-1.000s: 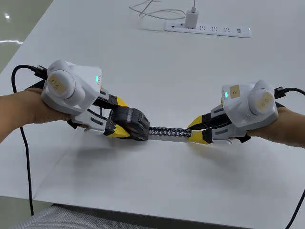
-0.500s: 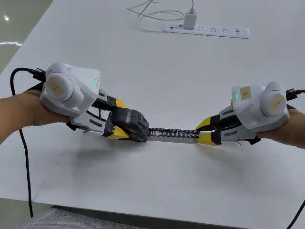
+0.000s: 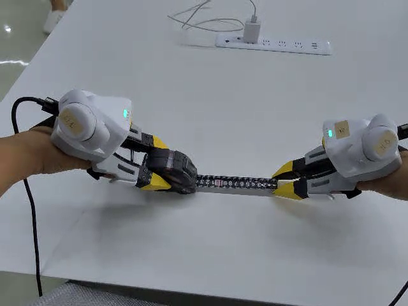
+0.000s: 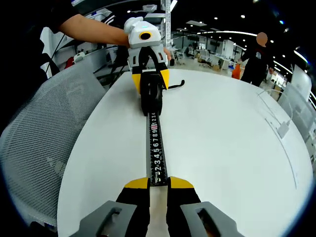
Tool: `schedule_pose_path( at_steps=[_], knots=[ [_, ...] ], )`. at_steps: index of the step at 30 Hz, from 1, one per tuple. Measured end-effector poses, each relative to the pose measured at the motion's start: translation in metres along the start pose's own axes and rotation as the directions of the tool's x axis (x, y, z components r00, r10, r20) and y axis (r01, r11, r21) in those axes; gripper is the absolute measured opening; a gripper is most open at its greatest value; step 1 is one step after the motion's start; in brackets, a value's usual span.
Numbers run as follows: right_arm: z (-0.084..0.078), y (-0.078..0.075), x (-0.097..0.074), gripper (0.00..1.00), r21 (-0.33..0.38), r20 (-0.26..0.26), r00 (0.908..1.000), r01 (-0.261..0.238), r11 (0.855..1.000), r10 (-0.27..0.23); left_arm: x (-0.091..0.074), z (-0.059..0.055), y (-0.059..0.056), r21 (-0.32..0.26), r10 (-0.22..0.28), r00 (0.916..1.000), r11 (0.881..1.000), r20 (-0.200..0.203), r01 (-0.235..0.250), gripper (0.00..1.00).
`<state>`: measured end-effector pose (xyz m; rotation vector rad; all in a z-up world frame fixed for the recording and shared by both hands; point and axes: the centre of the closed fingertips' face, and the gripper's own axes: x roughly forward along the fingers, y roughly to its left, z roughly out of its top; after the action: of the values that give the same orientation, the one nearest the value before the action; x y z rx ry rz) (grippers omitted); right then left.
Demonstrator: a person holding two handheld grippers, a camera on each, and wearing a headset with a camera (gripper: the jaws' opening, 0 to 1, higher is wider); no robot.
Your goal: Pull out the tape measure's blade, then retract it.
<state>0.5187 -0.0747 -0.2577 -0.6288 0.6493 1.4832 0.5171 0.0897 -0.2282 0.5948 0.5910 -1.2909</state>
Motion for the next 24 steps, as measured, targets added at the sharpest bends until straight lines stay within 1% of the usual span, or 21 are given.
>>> schedule_pose_path(
  at_steps=[24],
  knots=[
    [-0.026, -0.004, -0.024, 0.07, 0.030, -0.025, 0.9994, 0.024, 0.999, -0.023, 0.001, 0.001, 0.001, 0.002, 0.002, 1.0000, 1.000, 0.003, -0.002, 0.27]
  ],
)
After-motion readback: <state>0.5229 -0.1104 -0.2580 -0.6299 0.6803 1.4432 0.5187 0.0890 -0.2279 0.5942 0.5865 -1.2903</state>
